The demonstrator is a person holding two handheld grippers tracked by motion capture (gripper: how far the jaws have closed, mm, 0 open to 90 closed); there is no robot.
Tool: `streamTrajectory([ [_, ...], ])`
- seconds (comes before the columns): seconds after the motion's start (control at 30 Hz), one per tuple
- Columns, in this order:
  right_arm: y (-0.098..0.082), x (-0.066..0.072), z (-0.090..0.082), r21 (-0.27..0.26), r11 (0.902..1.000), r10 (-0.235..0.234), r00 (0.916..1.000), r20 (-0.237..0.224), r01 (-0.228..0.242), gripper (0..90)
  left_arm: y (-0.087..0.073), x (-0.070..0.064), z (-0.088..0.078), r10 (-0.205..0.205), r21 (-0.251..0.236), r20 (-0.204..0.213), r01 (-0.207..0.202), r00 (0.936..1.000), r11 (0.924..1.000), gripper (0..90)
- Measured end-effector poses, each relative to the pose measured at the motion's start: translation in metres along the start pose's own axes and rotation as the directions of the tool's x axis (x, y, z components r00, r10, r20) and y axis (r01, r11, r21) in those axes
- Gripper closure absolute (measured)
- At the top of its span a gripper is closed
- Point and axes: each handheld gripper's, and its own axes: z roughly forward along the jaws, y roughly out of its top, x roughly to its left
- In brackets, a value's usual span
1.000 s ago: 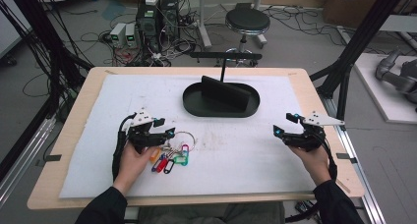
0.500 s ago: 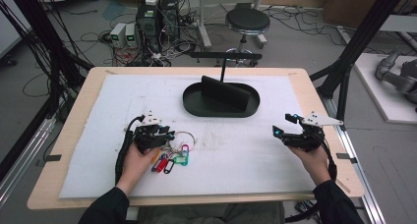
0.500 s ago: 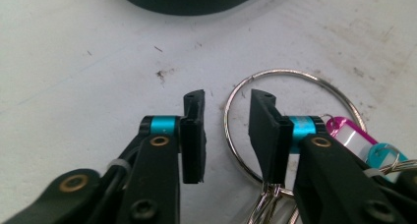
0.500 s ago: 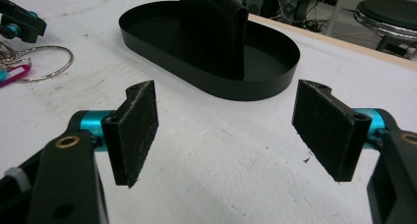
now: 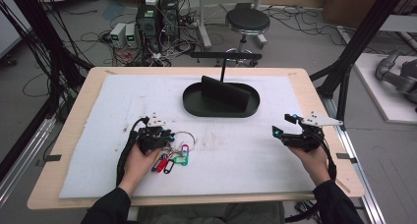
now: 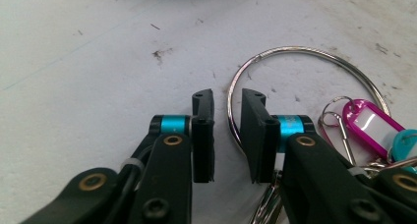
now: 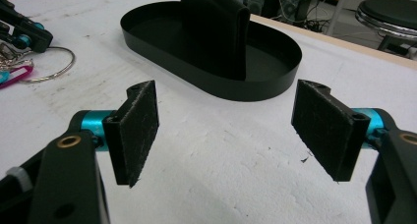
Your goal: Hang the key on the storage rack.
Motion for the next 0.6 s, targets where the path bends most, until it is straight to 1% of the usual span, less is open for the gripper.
streamTrajectory([
  [0.07,0.0,0.0,0.0,0.003,1.0,0.006,1.0,0.0,-0.006,26.3,-0.003,-0.003,0.0,0.005,-0.022,-0.018,-0.005,0.9998,0.9998,78.8],
  [0.1,0.0,0.0,0.0,0.002,1.0,0.004,1.0,0.002,-0.004,26.3,-0.002,-0.005,0.0,0.016,-0.017,-0.021,-0.016,0.9997,0.9997,83.2],
  [0.17,0.0,0.0,0.0,0.003,1.0,0.006,1.0,-0.001,-0.006,26.4,-0.002,-0.006,0.0,0.02,-0.017,-0.028,-0.021,0.9994,0.9996,84.4],
  [0.23,0.0,0.0,0.0,0.002,1.0,0.005,1.0,-0.003,-0.005,26.8,-0.002,-0.005,-0.001,0.016,-0.016,-0.023,-0.017,0.9996,0.9997,84.6],
  [0.3,0.0,0.0,0.0,0.001,1.0,0.003,1.0,-0.004,-0.003,28.4,-0.002,-0.004,-0.001,0.005,-0.027,-0.01,-0.005,0.9999,0.9996,85.0],
  [0.33,0.0,0.0,0.0,0.002,1.0,0.002,1.0,-0.004,-0.002,28.4,-0.002,-0.004,-0.002,-0.003,-0.036,-0.003,0.003,1.0,0.9994,85.3],
  [0.47,0.0,0.0,0.0,-0.001,0.9999,0.013,0.9999,-0.008,-0.013,28.4,0.0,-0.002,-0.009,-0.002,-0.089,0.009,0.003,1.0,0.996,85.6],
  [0.53,0.0,-0.001,0.0,0.0,0.9999,0.016,0.9999,-0.004,-0.016,28.4,0.003,-0.003,-0.013,-0.004,-0.129,0.02,0.007,0.9998,0.9916,85.7],
  [0.6,0.0,-0.002,0.0,-0.005,0.9999,0.015,0.9999,-0.004,-0.015,28.4,0.006,-0.006,-0.017,0.008,-0.162,0.027,-0.004,0.9996,0.9868,85.9],
])
